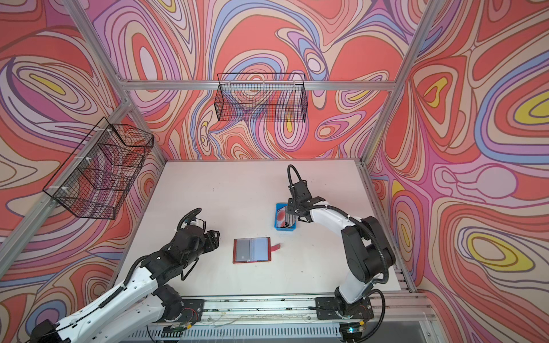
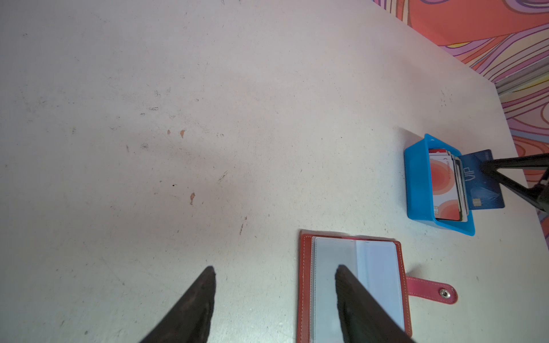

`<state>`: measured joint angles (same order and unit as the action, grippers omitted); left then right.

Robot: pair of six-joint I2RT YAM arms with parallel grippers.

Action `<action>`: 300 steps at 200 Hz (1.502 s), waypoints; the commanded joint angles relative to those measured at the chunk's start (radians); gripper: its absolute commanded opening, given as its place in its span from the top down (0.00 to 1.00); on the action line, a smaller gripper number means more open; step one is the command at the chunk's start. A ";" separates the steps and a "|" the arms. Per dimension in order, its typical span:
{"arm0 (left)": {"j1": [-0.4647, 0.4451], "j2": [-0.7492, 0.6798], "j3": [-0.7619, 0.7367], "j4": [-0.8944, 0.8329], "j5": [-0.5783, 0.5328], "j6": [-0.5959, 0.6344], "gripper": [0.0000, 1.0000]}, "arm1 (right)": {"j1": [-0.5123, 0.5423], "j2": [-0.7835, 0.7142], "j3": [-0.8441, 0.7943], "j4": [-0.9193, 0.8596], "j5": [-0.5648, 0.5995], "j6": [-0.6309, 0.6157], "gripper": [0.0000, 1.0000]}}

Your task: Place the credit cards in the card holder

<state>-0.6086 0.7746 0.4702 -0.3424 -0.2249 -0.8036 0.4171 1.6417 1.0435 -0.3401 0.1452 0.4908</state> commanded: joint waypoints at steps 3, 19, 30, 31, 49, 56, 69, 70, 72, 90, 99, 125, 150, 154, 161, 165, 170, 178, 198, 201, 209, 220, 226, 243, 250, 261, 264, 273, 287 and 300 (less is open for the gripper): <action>0.004 0.000 0.004 -0.001 0.007 0.004 0.34 | -0.005 -0.075 -0.036 0.051 0.012 -0.002 1.00; 0.004 0.006 0.003 0.004 0.007 0.007 0.34 | -0.005 -0.113 -0.059 0.070 0.020 -0.003 1.00; 0.004 0.011 0.005 0.007 0.008 0.009 0.34 | -0.005 -0.142 -0.072 0.082 0.027 -0.001 1.00; 0.004 0.011 0.005 0.008 0.007 0.009 0.34 | -0.005 -0.144 -0.073 0.082 0.028 -0.001 1.00; 0.004 0.017 0.011 0.005 0.007 0.014 0.34 | -0.006 -0.196 -0.098 0.100 0.045 0.001 1.00; 0.004 0.017 0.012 0.006 0.007 0.014 0.34 | -0.005 -0.220 -0.109 0.106 0.051 0.004 1.00; 0.004 0.017 0.010 0.009 0.004 0.014 0.34 | -0.006 -0.265 -0.132 0.119 0.063 0.009 1.00; 0.004 0.017 0.011 0.009 0.004 0.015 0.34 | -0.005 -0.269 -0.133 0.121 0.065 0.011 1.00; 0.004 0.017 0.010 0.009 0.004 0.015 0.34 | -0.005 -0.277 -0.137 0.125 0.065 0.012 1.00; 0.004 0.018 0.007 0.016 -0.001 0.013 0.34 | -0.006 -0.338 -0.182 0.163 0.071 0.022 1.00; 0.004 0.022 0.007 0.021 0.001 0.014 0.34 | -0.005 -0.362 -0.201 0.180 0.072 0.026 1.00; 0.004 0.031 0.016 0.022 0.024 0.024 0.34 | -0.005 -0.422 -0.218 0.190 0.055 0.035 1.00; 0.004 0.031 0.014 0.040 0.044 0.036 0.34 | -0.005 -0.500 -0.237 0.204 0.017 0.049 1.00; 0.004 0.030 0.012 0.044 0.045 0.037 0.34 | -0.005 -0.514 -0.243 0.210 0.004 0.057 1.00; 0.004 0.030 0.004 0.056 0.047 0.037 0.34 | -0.006 -0.534 -0.246 0.207 -0.029 0.085 1.00; 0.004 0.032 0.001 0.063 0.049 0.037 0.34 | -0.005 -0.546 -0.244 0.198 -0.056 0.107 1.00; 0.004 0.034 -0.004 0.069 0.052 0.036 0.34 | -0.003 -0.557 -0.243 0.185 -0.092 0.134 1.00; 0.004 0.036 -0.003 0.072 0.058 0.038 0.34 | -0.002 -0.575 -0.247 0.178 -0.163 0.183 1.00; 0.004 0.039 0.014 0.059 0.070 0.055 0.34 | 0.043 -0.621 -0.290 0.190 -0.278 0.308 1.00; 0.004 0.038 0.014 0.060 0.069 0.057 0.34 | 0.056 -0.629 -0.301 0.199 -0.279 0.321 1.00; 0.004 0.037 0.011 0.065 0.060 0.060 0.33 | 0.122 -0.648 -0.326 0.225 -0.256 0.348 1.00; 0.004 0.038 -0.004 0.071 0.050 0.056 0.32 | 0.223 -0.666 -0.356 0.258 -0.183 0.382 1.00; 0.004 0.041 -0.009 0.071 0.050 0.052 0.32 | 0.278 -0.671 -0.381 0.288 -0.146 0.399 1.00; 0.004 0.053 -0.010 0.072 0.077 0.030 0.32 | 0.409 -0.673 -0.475 0.424 -0.058 0.444 1.00; 0.003 0.061 -0.006 0.072 0.095 0.020 0.31 | 0.456 -0.664 -0.519 0.494 -0.021 0.457 1.00; 0.004 0.073 -0.001 0.073 0.116 -0.010 0.32 | 0.510 -0.635 -0.578 0.596 0.016 0.466 1.00; 0.004 0.077 0.000 0.072 0.117 -0.020 0.32 | 0.518 -0.627 -0.591 0.620 0.021 0.468 1.00; 0.004 0.085 0.006 0.066 0.123 -0.045 0.33 | 0.535 -0.590 -0.633 0.700 0.025 0.474 1.00; 0.004 0.085 -0.001 0.052 0.130 -0.095 0.34 | 0.543 -0.539 -0.680 0.798 0.024 0.486 1.00; 0.004 0.064 -0.028 0.065 0.155 -0.087 0.34 | 0.546 -0.493 -0.697 0.845 0.022 0.485 1.00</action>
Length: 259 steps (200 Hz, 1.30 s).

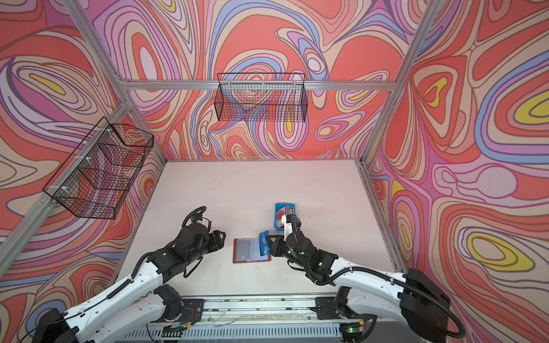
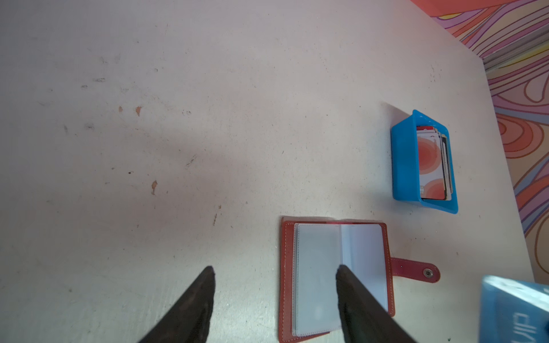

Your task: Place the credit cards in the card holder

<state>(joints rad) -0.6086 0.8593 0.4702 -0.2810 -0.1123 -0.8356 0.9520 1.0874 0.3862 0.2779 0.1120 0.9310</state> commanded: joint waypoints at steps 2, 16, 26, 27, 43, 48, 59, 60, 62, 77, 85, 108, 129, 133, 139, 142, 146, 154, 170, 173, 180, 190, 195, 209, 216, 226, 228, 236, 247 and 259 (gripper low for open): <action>0.003 -0.025 -0.028 -0.001 0.043 -0.043 0.34 | 0.011 0.068 -0.039 0.229 0.055 0.043 1.00; 0.003 -0.067 -0.025 -0.101 0.011 -0.013 0.34 | 0.020 0.120 -0.022 0.234 0.052 0.031 1.00; 0.003 -0.101 -0.048 -0.134 -0.029 0.014 0.33 | 0.028 0.146 -0.012 0.242 0.059 0.028 1.00; 0.003 -0.104 -0.051 -0.138 -0.035 0.015 0.33 | 0.029 0.149 -0.011 0.243 0.059 0.028 1.00; 0.004 -0.146 -0.095 -0.186 -0.141 -0.049 0.30 | 0.036 0.190 -0.009 0.288 0.070 0.041 1.00; 0.004 -0.154 -0.109 -0.188 -0.152 -0.075 0.30 | 0.038 0.210 -0.010 0.319 0.071 0.047 1.00; 0.004 -0.159 -0.136 -0.135 -0.114 -0.095 0.29 | 0.045 0.254 -0.004 0.370 0.069 0.050 1.00; 0.004 -0.159 -0.138 -0.128 -0.107 -0.095 0.29 | 0.045 0.254 -0.004 0.370 0.069 0.050 1.00; 0.003 -0.159 -0.143 -0.112 -0.091 -0.094 0.29 | 0.045 0.263 -0.001 0.378 0.069 0.050 1.00; 0.004 -0.132 -0.176 0.004 0.027 -0.102 0.29 | 0.063 0.333 0.035 0.406 0.069 0.046 1.00; 0.003 -0.105 -0.178 0.039 0.068 -0.114 0.29 | 0.078 0.372 0.062 0.415 0.070 0.040 1.00; 0.004 -0.022 -0.145 0.041 0.107 -0.107 0.36 | 0.094 0.486 0.110 0.442 0.056 0.049 1.00; 0.004 0.038 -0.138 0.058 0.124 -0.128 0.39 | 0.094 0.576 0.142 0.480 0.035 0.056 1.00; 0.004 0.045 -0.137 0.062 0.131 -0.126 0.40 | 0.093 0.591 0.150 0.480 0.031 0.053 1.00; 0.003 0.057 -0.133 0.070 0.140 -0.122 0.40 | 0.093 0.608 0.159 0.475 0.032 0.051 1.00; 0.003 0.060 -0.134 0.074 0.143 -0.120 0.41 | 0.093 0.612 0.162 0.472 0.034 0.050 1.00; 0.002 0.066 -0.133 0.082 0.151 -0.119 0.41 | 0.093 0.620 0.166 0.465 0.036 0.052 1.00; 0.003 0.076 -0.136 0.098 0.156 -0.119 0.42 | 0.094 0.626 0.165 0.460 0.042 0.055 1.00; 0.004 0.096 -0.150 0.147 0.192 -0.122 0.44 | 0.094 0.601 0.144 0.452 0.075 0.055 1.00; 0.004 0.100 -0.151 0.158 0.198 -0.122 0.44 | 0.094 0.592 0.137 0.448 0.083 0.055 1.00; 0.004 0.109 -0.153 0.178 0.217 -0.118 0.46 | 0.093 0.573 0.124 0.439 0.101 0.057 1.00; 0.003 0.130 -0.156 0.204 0.243 -0.113 0.49 | 0.093 0.538 0.101 0.419 0.134 0.062 1.00; 0.004 0.139 -0.155 0.213 0.254 -0.111 0.50 | 0.093 0.518 0.087 0.411 0.149 0.067 1.00; 0.004 0.165 -0.148 0.225 0.280 -0.108 0.51 | 0.093 0.485 0.062 0.401 0.166 0.073 1.00; 0.004 0.178 -0.145 0.232 0.290 -0.108 0.51 | 0.093 0.469 0.054 0.393 0.170 0.073 1.00; 0.003 0.195 -0.143 0.241 0.299 -0.109 0.52 | 0.094 0.452 0.046 0.373 0.172 0.076 1.00; 0.003 0.199 -0.142 0.243 0.304 -0.109 0.52 | 0.094 0.451 0.046 0.370 0.173 0.077 1.00; 0.004 0.213 -0.141 0.253 0.316 -0.110 0.52 | 0.093 0.446 0.042 0.365 0.171 0.080 1.00; 0.004 0.228 -0.137 0.260 0.326 -0.111 0.52 | 0.093 0.448 0.038 0.376 0.164 0.083 1.00; 0.004 0.242 -0.134 0.264 0.332 -0.111 0.52 | 0.094 0.458 0.037 0.397 0.152 0.085 1.00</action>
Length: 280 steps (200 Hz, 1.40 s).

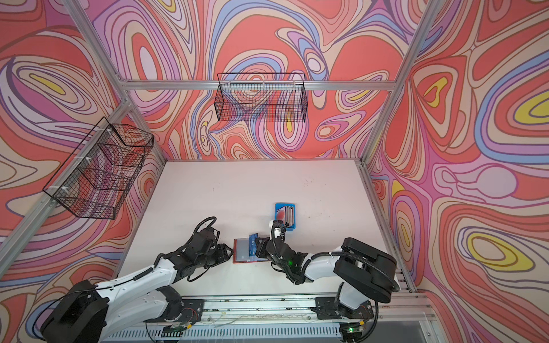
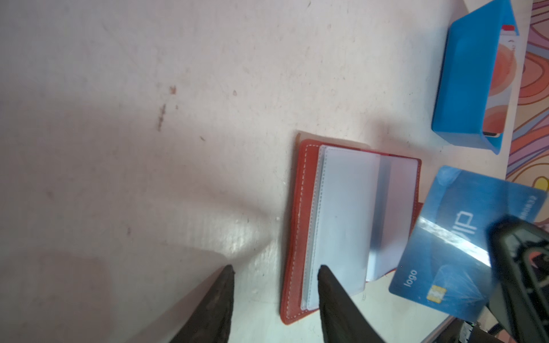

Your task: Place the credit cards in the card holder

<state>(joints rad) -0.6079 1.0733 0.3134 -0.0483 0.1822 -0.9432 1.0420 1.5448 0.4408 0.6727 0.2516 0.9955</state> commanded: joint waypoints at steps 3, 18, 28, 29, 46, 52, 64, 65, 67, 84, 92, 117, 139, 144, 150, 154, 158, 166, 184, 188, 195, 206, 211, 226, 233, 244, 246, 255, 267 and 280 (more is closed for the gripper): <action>0.003 0.031 0.025 0.030 0.039 -0.003 0.52 | 0.003 0.003 -0.017 0.003 0.011 0.020 1.00; 0.003 0.045 0.027 0.032 0.043 -0.002 0.53 | 0.004 0.017 -0.011 0.003 0.017 0.022 1.00; 0.003 0.049 0.030 0.032 0.044 -0.002 0.53 | 0.004 0.029 -0.007 0.002 0.023 0.024 1.00; 0.003 0.049 0.030 0.032 0.044 -0.002 0.53 | 0.004 0.030 -0.007 0.003 0.023 0.025 1.00; 0.002 0.055 0.032 0.026 0.041 0.002 0.53 | 0.002 0.050 0.002 0.007 0.018 0.026 1.00; 0.003 0.056 0.033 0.025 0.039 0.003 0.53 | 0.001 0.058 0.007 0.008 0.013 0.026 1.00; 0.003 0.061 0.035 0.022 0.034 0.002 0.53 | 0.000 0.072 0.012 0.013 0.009 0.026 1.00; 0.003 0.061 0.036 0.021 0.034 0.003 0.53 | 0.001 0.072 0.012 0.014 0.009 0.028 1.00; 0.002 0.062 0.036 0.021 0.033 0.003 0.53 | 0.000 0.074 0.012 0.015 0.009 0.028 1.00; 0.003 0.079 0.042 0.018 0.035 0.003 0.53 | -0.001 0.087 0.006 0.037 0.003 0.037 1.00; 0.003 0.090 0.046 0.016 0.039 0.006 0.53 | -0.001 0.093 0.006 0.046 0.000 0.039 1.00; 0.002 0.126 0.062 0.016 0.055 0.012 0.57 | -0.003 0.115 0.003 0.080 -0.018 0.046 1.00; 0.002 0.151 0.074 0.016 0.063 0.017 0.58 | -0.005 0.140 0.007 0.107 -0.040 0.055 1.00; 0.002 0.153 0.076 0.016 0.063 0.018 0.58 | -0.006 0.144 0.007 0.110 -0.042 0.058 1.00; 0.003 0.155 0.078 0.015 0.063 0.019 0.58 | -0.008 0.150 0.007 0.113 -0.048 0.062 1.00; 0.003 0.157 0.077 0.015 0.061 0.019 0.58 | -0.010 0.154 0.007 0.115 -0.049 0.067 1.00; 0.003 0.158 0.077 0.015 0.063 0.019 0.58 | -0.012 0.156 0.007 0.118 -0.052 0.071 1.00; 0.003 0.158 0.077 0.018 0.063 0.018 0.58 | -0.017 0.162 0.001 0.128 -0.059 0.082 1.00; 0.003 0.158 0.075 0.021 0.064 0.019 0.59 | -0.029 0.176 -0.012 0.167 -0.080 0.109 1.00; 0.003 0.157 0.076 0.023 0.065 0.019 0.59 | -0.031 0.178 -0.012 0.172 -0.084 0.114 1.00; 0.002 0.159 0.076 0.025 0.068 0.020 0.59 | -0.031 0.186 -0.014 0.178 -0.090 0.132 1.00; 0.002 0.159 0.074 0.031 0.075 0.018 0.60 | -0.035 0.199 -0.012 0.191 -0.102 0.148 1.00; 0.002 0.159 0.075 0.034 0.079 0.018 0.61 | -0.036 0.207 -0.009 0.200 -0.108 0.153 1.00; 0.002 0.159 0.074 0.035 0.086 0.017 0.62 | -0.037 0.245 0.002 0.219 -0.125 0.168 1.00; 0.002 0.158 0.074 0.034 0.085 0.017 0.62 | -0.037 0.259 0.006 0.223 -0.130 0.178 1.00; 0.001 0.155 0.073 0.033 0.087 0.017 0.62 | -0.037 0.276 0.009 0.228 -0.127 0.192 1.00; 0.002 0.154 0.072 0.033 0.087 0.016 0.62 | -0.036 0.277 0.010 0.229 -0.125 0.194 1.00; 0.002 0.154 0.069 0.036 0.089 0.014 0.62 | -0.038 0.287 0.010 0.232 -0.121 0.206 1.00; 0.002 0.152 0.068 0.035 0.093 0.014 0.62 | -0.039 0.294 0.001 0.245 -0.110 0.224 1.00; 0.001 0.152 0.069 0.035 0.097 0.012 0.62 | -0.037 0.298 -0.010 0.263 -0.100 0.235 1.00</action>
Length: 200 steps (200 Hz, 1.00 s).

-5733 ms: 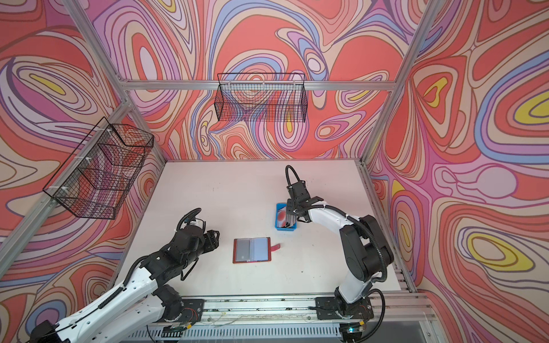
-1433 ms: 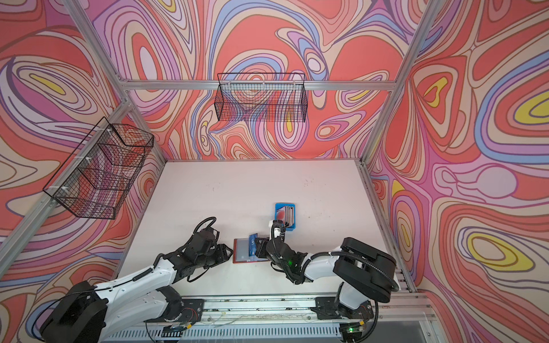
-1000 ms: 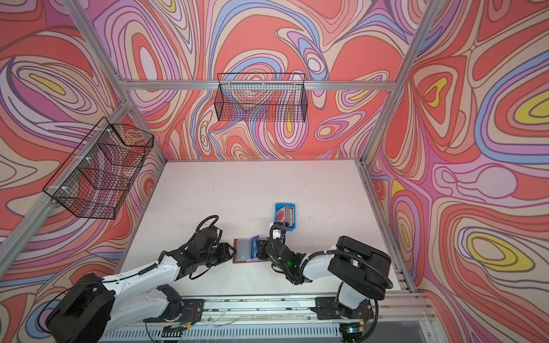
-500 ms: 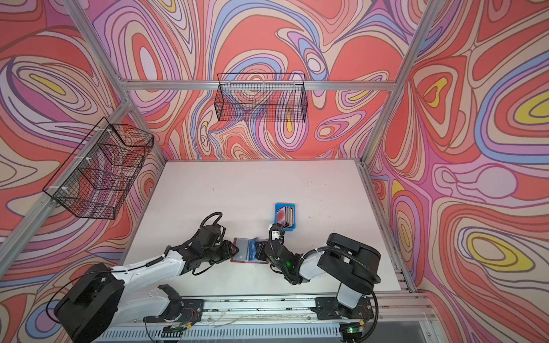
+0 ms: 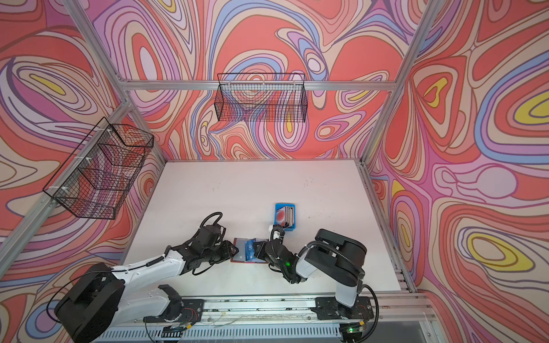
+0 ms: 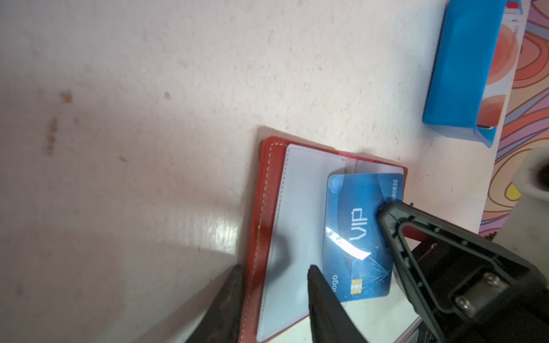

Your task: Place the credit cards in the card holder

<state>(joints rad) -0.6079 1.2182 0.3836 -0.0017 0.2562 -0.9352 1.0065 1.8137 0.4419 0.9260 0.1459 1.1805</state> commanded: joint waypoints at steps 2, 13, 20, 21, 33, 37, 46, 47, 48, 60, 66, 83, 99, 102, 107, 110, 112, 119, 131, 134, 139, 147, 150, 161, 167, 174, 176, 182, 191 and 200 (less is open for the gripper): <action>0.001 0.007 -0.002 -0.012 0.023 0.004 0.62 | -0.003 0.029 -0.012 0.010 0.007 0.051 1.00; 0.002 0.004 -0.003 -0.012 0.025 0.003 0.62 | -0.003 0.026 -0.028 0.021 0.024 0.067 1.00; 0.002 0.003 -0.003 -0.012 0.024 0.003 0.62 | -0.003 0.021 -0.039 0.033 0.031 0.075 1.00; 0.002 0.003 -0.004 -0.012 0.024 0.003 0.62 | -0.003 0.021 -0.041 0.034 0.033 0.077 1.00; 0.002 0.003 -0.004 -0.013 0.025 0.001 0.62 | -0.002 0.008 -0.065 0.042 0.055 0.096 1.00; 0.002 0.003 -0.004 -0.012 0.024 0.001 0.62 | -0.002 0.003 -0.073 0.046 0.063 0.100 1.00; 0.001 0.004 -0.004 -0.013 0.025 -0.001 0.62 | -0.003 -0.012 -0.089 0.046 0.077 0.108 1.00; 0.002 0.004 -0.003 -0.013 0.025 -0.001 0.62 | -0.002 -0.014 -0.091 0.046 0.078 0.109 1.00; 0.002 0.004 -0.003 -0.013 0.025 -0.001 0.62 | -0.003 -0.016 -0.092 0.046 0.080 0.110 1.00; 0.002 0.007 -0.003 -0.012 0.026 -0.001 0.62 | -0.002 -0.034 -0.107 0.041 0.095 0.118 1.00; 0.001 0.008 -0.004 -0.012 0.027 -0.001 0.62 | -0.002 -0.042 -0.111 0.033 0.101 0.120 1.00; 0.002 0.010 -0.005 -0.007 0.030 -0.001 0.62 | -0.002 -0.047 -0.103 0.011 0.102 0.119 1.00; 0.001 0.014 -0.002 -0.005 0.033 -0.001 0.62 | -0.002 -0.033 -0.089 0.010 0.090 0.118 1.00; 0.002 0.014 -0.002 -0.005 0.034 -0.001 0.62 | -0.002 -0.028 -0.088 0.014 0.087 0.119 1.00; 0.002 0.015 -0.002 -0.002 0.035 -0.001 0.62 | -0.002 -0.018 -0.084 0.022 0.081 0.118 1.00; 0.001 0.015 -0.003 -0.002 0.036 -0.001 0.62 | -0.003 -0.015 -0.082 0.026 0.077 0.119 1.00; 0.002 0.016 -0.003 -0.001 0.037 -0.001 0.62 | -0.002 -0.011 -0.082 0.030 0.077 0.120 1.00; 0.002 0.017 -0.002 -0.001 0.038 -0.001 0.62 | -0.002 0.000 -0.079 0.038 0.076 0.124 1.00; 0.002 0.019 -0.003 0.002 0.042 -0.001 0.62 | -0.002 0.014 -0.080 0.053 0.076 0.128 1.00; 0.001 0.020 -0.004 0.004 0.044 -0.001 0.62 | -0.003 0.018 -0.080 0.053 0.076 0.130 1.00; 0.000 0.020 -0.004 0.006 0.045 -0.001 0.62 | -0.001 0.021 -0.080 0.054 0.076 0.132 1.00; -0.001 0.021 -0.005 0.008 0.049 -0.001 0.62 | -0.002 0.027 -0.078 0.060 0.077 0.133 1.00; -0.001 0.023 -0.004 0.011 0.050 -0.001 0.62 | -0.003 0.030 -0.077 0.060 0.077 0.132 1.00; -0.006 0.025 -0.003 0.015 0.054 -0.001 0.62 | -0.002 0.035 -0.072 0.064 0.074 0.134 1.00; -0.009 0.027 -0.002 0.018 0.055 -0.001 0.62 | -0.002 0.040 -0.071 0.067 0.071 0.136 1.00; -0.012 0.027 -0.001 0.021 0.056 -0.001 0.62 | -0.003 0.045 -0.069 0.071 0.069 0.136 1.00; -0.013 0.027 -0.001 0.020 0.057 -0.001 0.62 | -0.003 0.045 -0.068 0.072 0.068 0.136 1.00; -0.016 0.027 -0.001 0.022 0.057 0.001 0.62 | -0.003 0.050 -0.067 0.074 0.067 0.136 1.00; -0.019 0.027 0.001 0.023 0.057 0.001 0.62 | -0.003 0.052 -0.065 0.074 0.067 0.136 1.00; -0.023 0.027 0.001 0.023 0.057 0.001 0.62 | -0.002 0.056 -0.062 0.073 0.065 0.136 1.00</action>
<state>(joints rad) -0.6178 1.2335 0.3836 0.0181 0.3035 -0.9356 1.0065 1.8343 0.3725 1.0317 0.2131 1.3029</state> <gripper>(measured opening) 0.379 0.047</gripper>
